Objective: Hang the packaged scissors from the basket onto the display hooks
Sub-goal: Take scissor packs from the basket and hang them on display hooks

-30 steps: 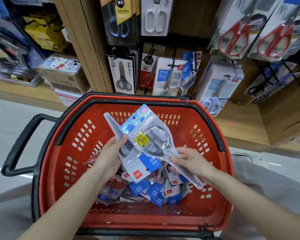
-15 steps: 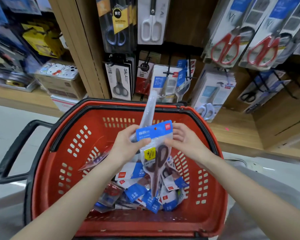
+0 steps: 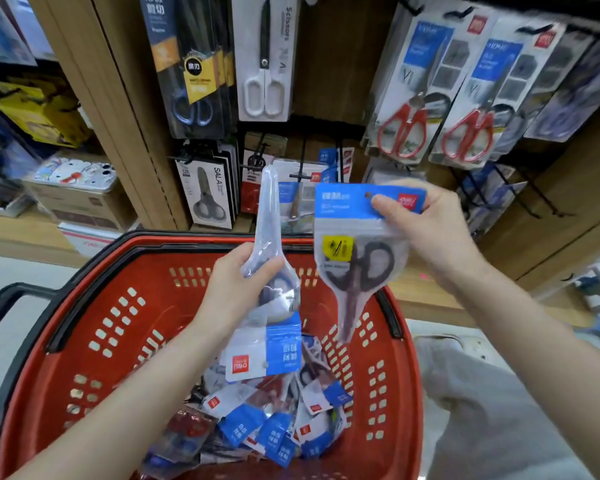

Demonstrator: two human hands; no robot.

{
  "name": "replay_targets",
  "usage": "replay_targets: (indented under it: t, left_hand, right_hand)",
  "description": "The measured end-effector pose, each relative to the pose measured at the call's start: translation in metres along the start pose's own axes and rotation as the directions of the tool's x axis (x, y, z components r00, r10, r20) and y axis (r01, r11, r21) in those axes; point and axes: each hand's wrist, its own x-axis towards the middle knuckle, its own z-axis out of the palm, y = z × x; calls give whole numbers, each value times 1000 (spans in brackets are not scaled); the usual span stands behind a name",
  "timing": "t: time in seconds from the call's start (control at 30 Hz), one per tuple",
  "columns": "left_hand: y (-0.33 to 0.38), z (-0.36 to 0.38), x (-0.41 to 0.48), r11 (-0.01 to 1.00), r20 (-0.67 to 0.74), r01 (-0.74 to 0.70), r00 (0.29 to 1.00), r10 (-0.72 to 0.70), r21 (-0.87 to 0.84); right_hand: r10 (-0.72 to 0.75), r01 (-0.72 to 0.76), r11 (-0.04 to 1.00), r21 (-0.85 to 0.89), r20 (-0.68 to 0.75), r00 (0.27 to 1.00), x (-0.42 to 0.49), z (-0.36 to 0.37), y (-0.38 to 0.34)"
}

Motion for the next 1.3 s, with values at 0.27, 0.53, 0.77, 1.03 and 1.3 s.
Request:
replay_targets:
  t: [0.27, 0.53, 0.77, 1.03, 1.3]
  left_hand:
    - [7, 11, 21, 994, 37, 47, 998, -51, 97]
    - [3, 25, 37, 996, 1, 83, 997, -83, 35]
    - [-3, 23, 57, 993, -30, 100, 995, -98, 63]
    - [-11, 16, 82, 984, -28, 155, 988, -153, 85]
    - [-24, 9, 98, 977, -43, 177, 984, -173, 120]
  right_hand:
    - [-352, 251, 899, -360, -249, 902, 39, -60, -34]
    - [-210, 65, 751, -657, -144, 967, 73, -73, 58]
    - [-40, -9, 822, -569, -73, 997, 103, -31, 119]
    - [29, -31, 837, -546, -14, 999, 145, 9, 146]
    - [60, -39, 828, -559, 21, 998, 166, 12, 157]
